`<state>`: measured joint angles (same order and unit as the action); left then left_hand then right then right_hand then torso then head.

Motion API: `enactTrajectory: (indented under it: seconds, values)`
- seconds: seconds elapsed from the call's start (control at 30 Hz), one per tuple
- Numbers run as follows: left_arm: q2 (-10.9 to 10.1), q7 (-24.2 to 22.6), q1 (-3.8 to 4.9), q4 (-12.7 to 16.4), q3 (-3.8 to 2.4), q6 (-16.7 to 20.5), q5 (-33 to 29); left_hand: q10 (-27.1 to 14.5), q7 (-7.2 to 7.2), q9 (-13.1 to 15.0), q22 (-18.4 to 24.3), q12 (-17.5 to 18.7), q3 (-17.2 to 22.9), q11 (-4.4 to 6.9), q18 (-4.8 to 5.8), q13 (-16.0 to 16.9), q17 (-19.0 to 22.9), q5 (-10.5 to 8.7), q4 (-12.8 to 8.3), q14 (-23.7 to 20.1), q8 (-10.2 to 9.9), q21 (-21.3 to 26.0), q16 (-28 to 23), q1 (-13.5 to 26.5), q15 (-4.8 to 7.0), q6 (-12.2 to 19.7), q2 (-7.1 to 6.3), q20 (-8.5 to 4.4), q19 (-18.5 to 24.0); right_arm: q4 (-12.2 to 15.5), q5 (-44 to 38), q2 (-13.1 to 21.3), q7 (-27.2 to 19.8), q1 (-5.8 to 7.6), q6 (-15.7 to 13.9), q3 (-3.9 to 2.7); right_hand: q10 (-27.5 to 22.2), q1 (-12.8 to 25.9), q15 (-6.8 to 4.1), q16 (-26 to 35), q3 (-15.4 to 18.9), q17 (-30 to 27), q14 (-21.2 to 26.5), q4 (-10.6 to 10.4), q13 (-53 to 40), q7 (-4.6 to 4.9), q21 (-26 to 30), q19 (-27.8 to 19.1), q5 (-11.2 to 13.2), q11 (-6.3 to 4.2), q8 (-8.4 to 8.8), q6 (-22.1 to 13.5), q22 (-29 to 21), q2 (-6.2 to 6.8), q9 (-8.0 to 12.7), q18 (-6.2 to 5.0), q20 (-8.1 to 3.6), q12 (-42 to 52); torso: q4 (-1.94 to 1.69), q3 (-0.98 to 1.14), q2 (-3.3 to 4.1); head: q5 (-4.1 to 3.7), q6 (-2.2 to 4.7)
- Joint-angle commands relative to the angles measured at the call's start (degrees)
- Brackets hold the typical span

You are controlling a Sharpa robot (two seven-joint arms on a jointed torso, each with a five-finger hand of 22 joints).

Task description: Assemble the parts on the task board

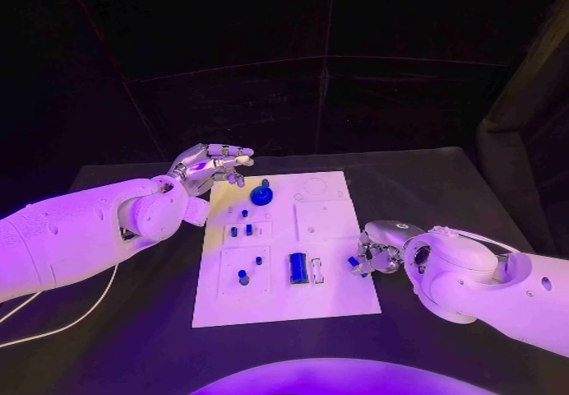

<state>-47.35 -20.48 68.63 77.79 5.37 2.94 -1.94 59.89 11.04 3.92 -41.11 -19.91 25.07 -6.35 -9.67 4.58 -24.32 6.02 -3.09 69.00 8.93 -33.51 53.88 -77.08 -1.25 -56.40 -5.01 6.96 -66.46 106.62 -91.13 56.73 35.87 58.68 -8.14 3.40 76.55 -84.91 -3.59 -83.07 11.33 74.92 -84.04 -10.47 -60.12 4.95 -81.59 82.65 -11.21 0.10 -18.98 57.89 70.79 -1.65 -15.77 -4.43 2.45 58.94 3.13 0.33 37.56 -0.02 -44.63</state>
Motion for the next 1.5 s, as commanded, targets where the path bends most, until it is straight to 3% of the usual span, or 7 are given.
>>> enactTrajectory:
  seconds: [0.03, 0.23, 0.33, 0.53, 0.7, 1.17, 1.5]
  values:
    - [-0.1, -0.3, 0.06, 0.1, -0.04, -0.7, -0.1, -0.3, -0.15, 0.1, 0.1, -0.3, 0.0, -0.03, -0.77, 0.0, 0.1, 0.36, -0.3, -0.4, 0.2, 0.2, 0.4, 0.4, -0.05, 0.4, 0.31, -0.07, 0.4, -0.5, -4.0, -0.4, 1.1, -0.33, 3.0, 0.28, -0.9, -2.1, -0.29, 0.1, -0.9, 0.7, -3.3, 1.2, 0.4, 0.06, 0.2, -0.1, 0.0, 0.06, 0.73, -0.8, -0.1, -0.82, 0.2, 0.67, -0.10, -0.7, 0.00, 0.02, 0.02, 0.04, 0.01]
    - [-0.2, -0.3, 0.06, 0.2, -0.04, -0.7, -0.1, -0.3, -0.15, 0.1, 0.1, -0.4, 0.0, -0.03, -0.77, 0.0, 0.1, 0.36, -0.4, -0.4, 0.3, 0.2, 0.4, 0.4, -0.05, 0.4, 0.36, -0.06, 0.4, -0.5, -5.0, -0.7, 1.4, -0.36, 3.5, 0.28, -1.5, -3.0, -0.10, 0.2, -2.2, 0.7, -3.2, 1.8, 1.2, 0.34, 0.3, -0.2, -1.3, 0.27, 1.71, -1.0, -0.1, -0.96, 0.5, 0.67, 0.06, -1.8, -0.05, 0.01, -0.02, 0.07, -0.05]
    - [-0.2, -0.2, 0.06, 0.2, -0.04, -0.7, -0.1, -0.3, -0.15, 0.1, 0.1, -0.4, 0.0, -0.03, -0.77, 0.0, 0.1, 0.36, -0.4, -0.4, 0.3, 0.2, 0.4, 0.4, -0.05, 0.4, 0.36, -0.06, 0.4, -0.2, -5.1, -0.6, 1.6, -0.37, 2.5, 0.28, -1.6, -2.5, -0.03, 0.3, -2.7, 0.6, -3.2, 1.5, 1.2, 0.36, 0.3, -0.2, -4.3, 0.37, 2.32, -0.8, -0.2, -0.73, 0.7, 0.66, 0.17, -2.0, -0.06, 0.02, -0.05, 0.09, -0.04]
    - [-0.2, -0.1, 0.06, 0.2, -0.04, -0.8, -0.1, -0.3, -0.15, 0.1, 0.1, -0.4, 0.0, -0.03, -0.77, 0.0, 0.1, 0.36, -0.4, -0.4, 0.3, 0.2, 0.4, 0.4, -0.05, 0.4, 0.36, -0.06, 0.4, 1.1, -3.8, -0.1, 1.9, -0.37, -1.5, 0.27, -1.3, -0.6, -0.11, 0.3, -4.2, 0.8, -3.3, -0.4, 1.1, 0.23, 0.2, 0.0, -11.0, 0.18, 3.44, 0.0, 0.1, 0.41, 1.0, 0.68, 0.12, -1.9, -0.03, 0.00, -0.07, 0.20, 0.00]
    - [-0.2, -0.1, 0.07, 0.3, -0.04, -0.8, -0.1, -0.3, -0.15, 0.1, 0.1, -0.4, 0.0, -0.03, -0.77, 0.0, 0.1, 0.36, -0.4, -0.4, 0.3, 0.2, 0.4, 0.4, -0.05, 0.4, 0.36, -0.06, 0.4, 2.4, -1.7, 0.4, 2.0, -0.35, -5.7, 0.25, -1.0, 0.0, -0.25, 0.2, -5.4, 0.9, -3.3, -1.4, 0.9, 0.05, 0.2, 0.0, -13.2, 0.03, 3.77, 0.6, 0.2, 1.24, 1.0, 0.69, -0.01, -1.8, -0.07, -0.05, -0.06, 0.23, 0.02]
    - [-0.4, -0.2, 0.07, 0.5, -0.04, -0.7, -0.1, -0.3, -0.15, 0.1, 0.1, -0.4, 0.0, -0.03, -0.77, 0.0, 0.1, 0.36, -0.4, -0.4, 0.3, 0.2, 0.4, 0.4, -0.05, 0.4, 0.36, -0.06, 0.4, 3.9, 3.0, -0.3, 1.6, -0.34, -12.0, 0.24, 0.4, 1.6, -0.66, -0.2, -7.4, 1.8, -3.5, -3.8, -0.3, -0.54, 0.0, 0.3, -14.2, -0.43, 4.24, 2.6, 0.6, 3.12, 0.8, 0.77, -0.42, -0.6, -0.06, -0.01, 0.04, 0.61, -0.34]
    - [-0.4, -0.1, 0.08, 0.7, -0.04, -0.7, -0.1, -0.4, -0.15, 0.1, 0.1, -0.4, 0.0, -0.03, -0.77, 0.0, 0.1, 0.37, -0.5, -0.5, 0.4, 0.2, 0.5, 0.4, -0.04, 0.5, 0.38, -0.07, 0.4, 2.6, 12.8, -2.7, 1.0, -0.33, -12.7, 0.24, 0.6, 2.1, -0.73, -0.3, -7.9, 2.0, -3.6, -4.4, -0.4, -0.67, -0.1, 0.4, -14.4, -0.53, 4.40, 3.0, 0.8, 3.44, 0.7, 0.80, -0.52, -0.5, 0.01, 0.02, 0.06, 0.87, -0.67]
